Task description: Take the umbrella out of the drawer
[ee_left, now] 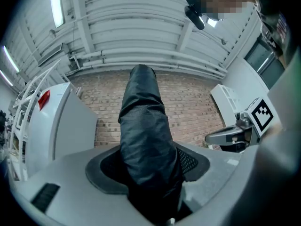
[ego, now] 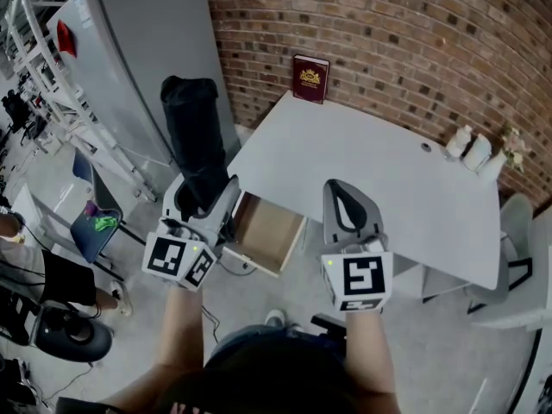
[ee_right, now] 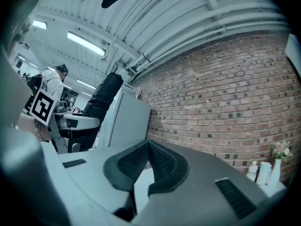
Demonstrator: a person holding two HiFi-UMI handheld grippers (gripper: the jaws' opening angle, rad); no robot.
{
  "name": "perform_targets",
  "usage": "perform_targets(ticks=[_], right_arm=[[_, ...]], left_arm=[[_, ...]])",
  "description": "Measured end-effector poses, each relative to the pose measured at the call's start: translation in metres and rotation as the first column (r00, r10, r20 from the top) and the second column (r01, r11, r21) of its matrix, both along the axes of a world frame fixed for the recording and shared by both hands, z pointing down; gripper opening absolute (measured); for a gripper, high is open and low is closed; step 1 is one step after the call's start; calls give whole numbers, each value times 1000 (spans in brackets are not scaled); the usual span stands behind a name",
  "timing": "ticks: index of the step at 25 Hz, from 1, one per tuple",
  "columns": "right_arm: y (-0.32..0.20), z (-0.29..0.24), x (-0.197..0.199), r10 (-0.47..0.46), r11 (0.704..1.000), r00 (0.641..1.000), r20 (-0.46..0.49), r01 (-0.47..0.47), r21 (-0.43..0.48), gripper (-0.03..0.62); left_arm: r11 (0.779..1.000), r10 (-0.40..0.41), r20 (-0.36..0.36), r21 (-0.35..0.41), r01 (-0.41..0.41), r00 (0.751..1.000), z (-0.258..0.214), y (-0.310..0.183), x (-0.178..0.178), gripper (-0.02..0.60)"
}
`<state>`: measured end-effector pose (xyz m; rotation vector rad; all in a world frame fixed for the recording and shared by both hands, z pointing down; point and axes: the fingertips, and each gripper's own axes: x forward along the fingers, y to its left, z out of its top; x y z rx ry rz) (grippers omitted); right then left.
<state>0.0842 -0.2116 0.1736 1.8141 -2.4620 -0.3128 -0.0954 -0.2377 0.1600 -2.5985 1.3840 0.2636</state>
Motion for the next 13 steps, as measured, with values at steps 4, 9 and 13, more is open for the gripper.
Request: perform_targets(ticks=[4, 9, 13], right_arm=[[-1, -4, 12, 40, 999, 999, -1, -40, 21, -8], [0, -3, 27, 83, 996, 996, 12, -83, 30, -8], [0, -3, 33, 95, 995, 995, 15, -95, 29, -8]], left_arm=[[998, -55, 36, 23, 54, 998, -1, -3, -6, 266], [990, -144, 46, 9, 144, 989, 1, -12, -21, 265], [977, -210, 54, -22, 212, 976, 4, -20, -33, 265]])
